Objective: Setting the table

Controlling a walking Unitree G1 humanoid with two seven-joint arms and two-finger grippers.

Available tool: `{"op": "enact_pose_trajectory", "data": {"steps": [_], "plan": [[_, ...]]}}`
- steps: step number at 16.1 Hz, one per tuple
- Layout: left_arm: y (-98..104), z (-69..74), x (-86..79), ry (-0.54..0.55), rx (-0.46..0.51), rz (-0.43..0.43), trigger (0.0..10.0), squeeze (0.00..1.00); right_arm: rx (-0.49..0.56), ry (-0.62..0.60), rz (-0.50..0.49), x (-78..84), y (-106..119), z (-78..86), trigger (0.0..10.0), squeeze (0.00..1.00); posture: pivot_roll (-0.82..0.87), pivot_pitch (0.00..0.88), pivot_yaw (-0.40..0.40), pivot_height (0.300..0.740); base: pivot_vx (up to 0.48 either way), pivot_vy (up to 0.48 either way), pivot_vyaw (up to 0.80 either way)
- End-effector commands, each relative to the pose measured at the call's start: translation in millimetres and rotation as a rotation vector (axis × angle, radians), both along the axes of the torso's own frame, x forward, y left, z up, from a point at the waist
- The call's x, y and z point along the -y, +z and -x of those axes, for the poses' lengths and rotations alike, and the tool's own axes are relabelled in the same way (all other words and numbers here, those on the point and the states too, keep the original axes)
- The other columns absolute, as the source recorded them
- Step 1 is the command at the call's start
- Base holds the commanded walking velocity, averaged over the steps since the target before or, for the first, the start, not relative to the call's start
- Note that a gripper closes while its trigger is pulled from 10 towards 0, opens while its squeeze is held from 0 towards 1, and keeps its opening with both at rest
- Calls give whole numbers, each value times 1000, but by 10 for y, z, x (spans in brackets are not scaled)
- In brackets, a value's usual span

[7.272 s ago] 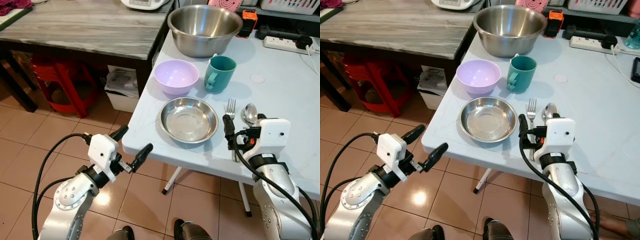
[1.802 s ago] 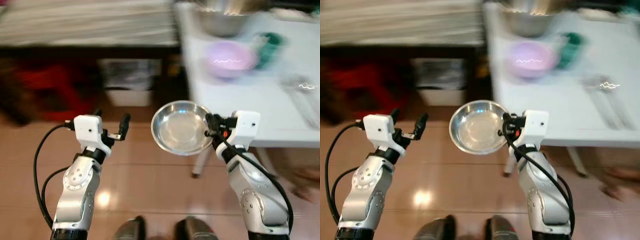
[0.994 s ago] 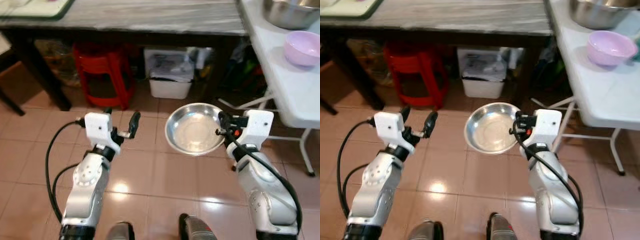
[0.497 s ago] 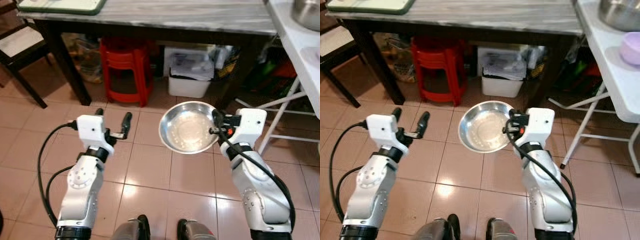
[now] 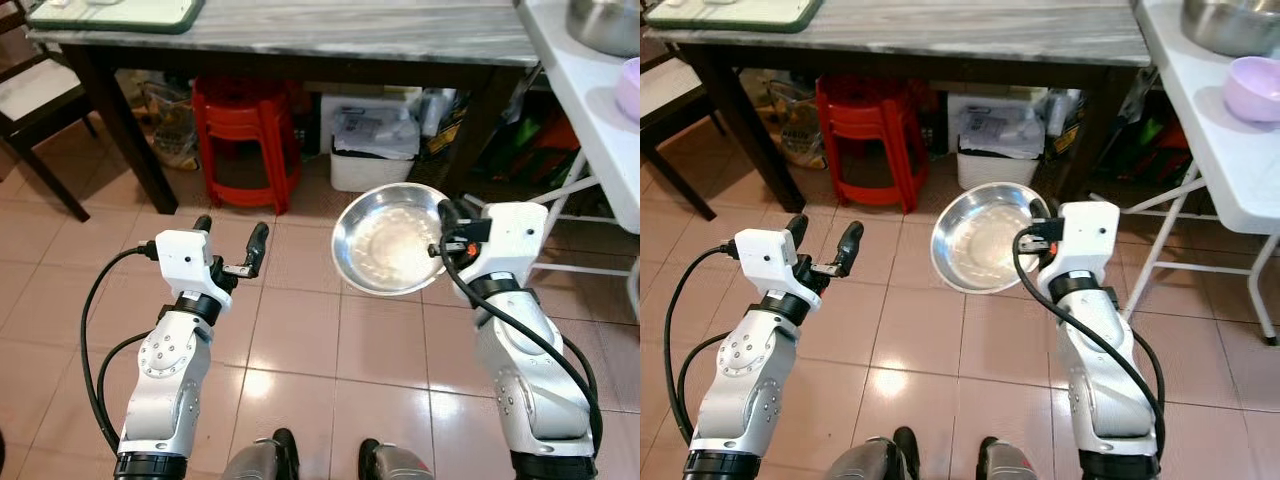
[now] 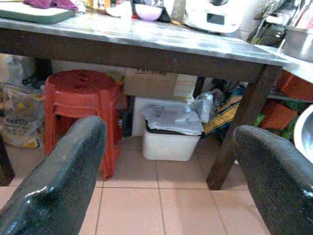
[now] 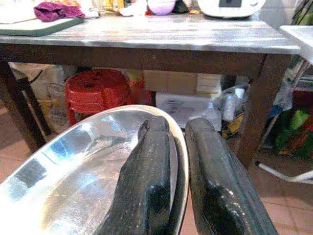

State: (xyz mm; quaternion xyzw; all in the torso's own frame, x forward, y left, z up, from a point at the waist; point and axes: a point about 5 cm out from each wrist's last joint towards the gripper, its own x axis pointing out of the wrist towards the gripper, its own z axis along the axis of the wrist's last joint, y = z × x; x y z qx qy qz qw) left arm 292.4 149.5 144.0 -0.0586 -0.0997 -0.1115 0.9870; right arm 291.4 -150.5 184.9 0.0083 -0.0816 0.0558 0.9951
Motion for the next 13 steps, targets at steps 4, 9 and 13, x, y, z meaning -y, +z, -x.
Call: {"op": "enact_pose_trajectory", "data": {"steps": [4,9,13], "plan": [[9,21,0,-4,11,3,10000,0,43,3,8,-20,57,22,10000,0,-166,230,9,740,356,0,0],[8,21,28,-18,11,12,10000,0,53,5,15,-26,70,22,10000,0,-168,229,10,740,312,0,0],[5,24,37,-21,10,15,10000,0,59,4,23,-21,75,19,10000,0,-168,229,10,740,314,0,314]]}}
